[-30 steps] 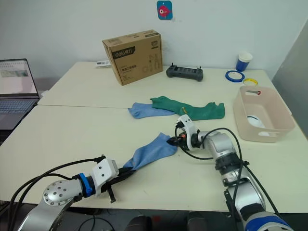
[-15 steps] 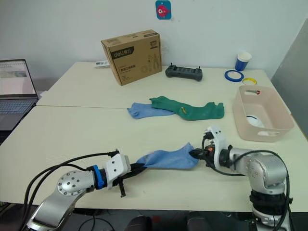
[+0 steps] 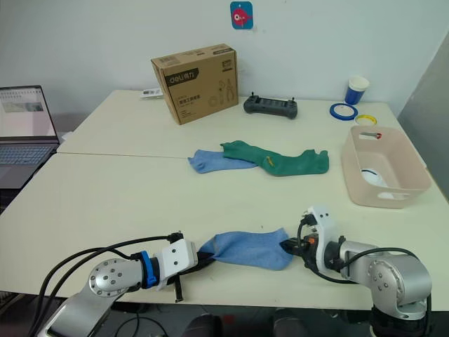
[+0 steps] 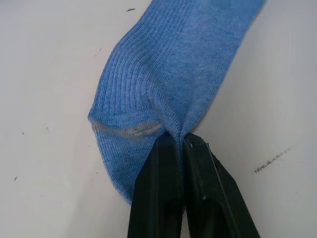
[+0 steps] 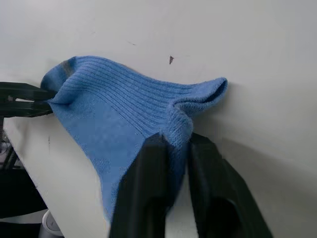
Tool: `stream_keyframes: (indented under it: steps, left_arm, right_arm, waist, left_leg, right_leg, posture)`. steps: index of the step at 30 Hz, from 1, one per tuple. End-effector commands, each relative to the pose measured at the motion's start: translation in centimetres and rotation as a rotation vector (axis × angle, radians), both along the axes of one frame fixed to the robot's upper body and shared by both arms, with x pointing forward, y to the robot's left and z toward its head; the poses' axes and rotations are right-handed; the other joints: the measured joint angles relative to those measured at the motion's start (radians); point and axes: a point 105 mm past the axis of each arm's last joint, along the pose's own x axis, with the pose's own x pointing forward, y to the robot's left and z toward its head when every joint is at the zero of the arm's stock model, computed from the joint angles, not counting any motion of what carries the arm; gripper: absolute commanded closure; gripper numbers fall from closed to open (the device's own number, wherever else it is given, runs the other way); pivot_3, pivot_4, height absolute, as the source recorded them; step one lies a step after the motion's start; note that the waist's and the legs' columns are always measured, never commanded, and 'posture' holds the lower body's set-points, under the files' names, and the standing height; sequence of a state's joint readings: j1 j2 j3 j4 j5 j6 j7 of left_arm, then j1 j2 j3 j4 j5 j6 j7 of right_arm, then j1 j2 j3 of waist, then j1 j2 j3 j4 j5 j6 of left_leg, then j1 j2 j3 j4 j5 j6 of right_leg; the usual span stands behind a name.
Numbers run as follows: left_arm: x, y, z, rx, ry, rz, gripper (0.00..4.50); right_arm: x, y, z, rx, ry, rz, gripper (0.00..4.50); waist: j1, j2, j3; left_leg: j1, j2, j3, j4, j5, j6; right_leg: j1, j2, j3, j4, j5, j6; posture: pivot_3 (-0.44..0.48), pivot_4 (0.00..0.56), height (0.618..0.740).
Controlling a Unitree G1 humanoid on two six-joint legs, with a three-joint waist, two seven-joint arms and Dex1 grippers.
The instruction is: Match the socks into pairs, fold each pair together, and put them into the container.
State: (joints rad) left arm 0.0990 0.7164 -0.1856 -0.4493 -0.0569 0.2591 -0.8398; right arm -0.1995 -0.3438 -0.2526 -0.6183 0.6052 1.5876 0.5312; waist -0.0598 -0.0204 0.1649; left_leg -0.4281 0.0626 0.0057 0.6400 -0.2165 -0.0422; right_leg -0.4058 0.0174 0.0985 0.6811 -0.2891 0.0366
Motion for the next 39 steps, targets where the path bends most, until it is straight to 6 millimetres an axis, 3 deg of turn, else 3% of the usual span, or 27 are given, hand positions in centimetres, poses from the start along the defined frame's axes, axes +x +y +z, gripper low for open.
stream_keyframes:
  steps: [1, 6, 10, 12, 14, 17, 21, 23, 25, 28, 31, 36, 39]
  left_arm:
    - [-0.7, 0.3, 0.9, -0.043, 0.03, -0.015, 3.14]
    - [-0.3, 4.1, 2.6, -0.066, 0.149, -0.006, 1.61]
    - [1.0, 6.4, 5.1, -0.124, 0.179, 0.031, 1.61]
    - [2.5, 5.8, 6.5, -0.194, 0.126, 0.039, 1.61]
    - [3.4, 3.7, 7.2, -0.251, 0.088, -0.011, 1.61]
    - [4.1, 0.5, 6.9, -0.282, 0.063, -0.075, 2.16]
    - [3.3, -2.6, 5.4, -0.283, 0.109, -0.154, 3.39]
    - [2.8, -3.4, 4.0, -0.23, 0.127, -0.179, 4.02]
    - [2.9, -2.9, 3.0, -0.17, 0.13, -0.174, 4.5]
    - [3.1, -1.3, 1.1, -0.068, 0.144, -0.159, 4.5]
    - [3.6, 0.2, 0.2, -0.016, 0.148, -0.124, 4.5]
    - [3.5, 0.9, 1.1, -0.061, 0.15, -0.116, 4.5]
    - [3.5, 1.1, 1.9, -0.1, 0.147, -0.122, 4.5]
  right_arm:
    - [1.0, -1.8, 1.6, -0.029, -0.078, -0.009, 2.37]
    - [1.0, -2.0, 4.3, -0.018, -0.191, 0.188, 0.67]
    - [0.5, -1.1, 6.4, -0.049, -0.378, 0.434, 0.67]
    - [0.8, 0.3, 6.4, -0.076, -0.489, 0.513, 0.67]
    - [0.7, 2.2, 5.7, -0.088, -0.579, 0.598, 0.67]
    - [0.4, 3.8, 3.9, -0.093, -0.627, 0.681, 1.6]
    - [0.6, 4.3, 1.6, -0.141, -0.653, 0.721, 2.97]
    - [0.3, 4.4, 0.3, -0.186, -0.647, 0.778, 3.65]
    - [0.3, 4.1, -0.6, -0.221, -0.634, 0.797, 4.35]
    - [0.3, 2.8, -2.2, -0.308, -0.607, 0.821, 4.48]
    - [0.2, 1.2, -2.0, -0.295, -0.554, 0.772, 4.48]
    - [-0.2, -1.9, -1.6, -0.336, -0.514, 0.743, 4.48]
    - [-0.5, -2.6, -0.8, -0.321, -0.511, 0.736, 4.48]
  waist:
    - [0.0, 0.0, 0.0]
    - [-0.001, -0.001, 0.001]
    - [0.0, -0.002, 0.003]
    - [0.001, -0.003, 0.004]
    - [0.002, -0.004, 0.004]
    - [0.005, -0.005, 0.005]
    - [0.007, -0.006, 0.005]
    - [0.008, -0.006, 0.005]
    - [0.007, -0.006, 0.005]
    - [0.007, -0.006, 0.005]
    - [0.009, -0.006, 0.005]
    - [0.014, -0.006, 0.005]
    - [0.012, -0.006, 0.005]
  left_leg:
    - [0.0, 0.0, 0.0, 0.0, 0.0, 0.0]
    - [0.0, 0.0, -0.001, -0.001, 0.0, 0.0]
    - [0.001, 0.001, 0.0, -0.002, 0.0, 0.0]
    - [0.001, 0.001, 0.0, -0.002, 0.0, 0.0]
    - [0.001, 0.0, 0.0, -0.001, 0.0, 0.0]
    - [0.001, -0.001, -0.001, -0.001, 0.0, 0.0]
    - [-0.001, -0.001, -0.001, 0.0, 0.0, 0.0]
    - [-0.001, 0.0, -0.002, 0.0, 0.0, 0.0]
    - [-0.001, 0.0, -0.002, 0.0, 0.0, 0.0]
    - [0.0, 0.0, -0.002, 0.0, 0.0, 0.0]
    - [0.001, 0.0, -0.002, 0.001, 0.0, 0.0]
    - [0.001, 0.0, -0.001, 0.003, 0.0, 0.0]
    - [0.002, 0.0, -0.001, 0.003, 0.0, 0.0]
  right_leg:
    - [0.0, 0.0, 0.0, 0.0, 0.0, 0.0]
    - [-0.001, 0.0, -0.001, 0.0, -0.001, -0.001]
    - [0.0, 0.0, -0.002, 0.0, -0.002, -0.002]
    - [0.0, 0.0, -0.002, -0.001, -0.002, -0.002]
    - [0.0, 0.0, -0.002, -0.001, -0.002, -0.001]
    - [0.001, 0.0, -0.002, -0.001, 0.002, 0.006]
    - [0.0, 0.0, -0.001, -0.001, 0.001, 0.007]
    - [0.0, 0.001, -0.002, -0.001, 0.001, 0.007]
    - [0.0, 0.002, -0.002, 0.0, 0.001, 0.007]
    - [0.0, 0.002, -0.002, 0.001, 0.002, 0.007]
    - [0.001, 0.002, -0.001, 0.001, 0.002, 0.006]
    - [0.002, 0.0, -0.001, 0.001, 0.002, 0.007]
    - [0.002, 0.001, -0.001, 0.001, 0.002, 0.007]
  posture:
    - [0.0, 0.15, 0.74]
    - [0.0, 0.15, 0.74]
    - [0.0, 0.15, 0.74]
    - [0.0, 0.15, 0.74]
    - [0.0, 0.15, 0.74]
    - [0.0, 0.15, 0.74]
    - [0.0, 0.15, 0.74]
    - [0.0, 0.15, 0.74]
    - [0.0, 0.15, 0.74]
    - [0.0, 0.15, 0.74]
    - [0.0, 0.15, 0.74]
    - [0.0, 0.15, 0.74]
    - [0.0, 0.15, 0.74]
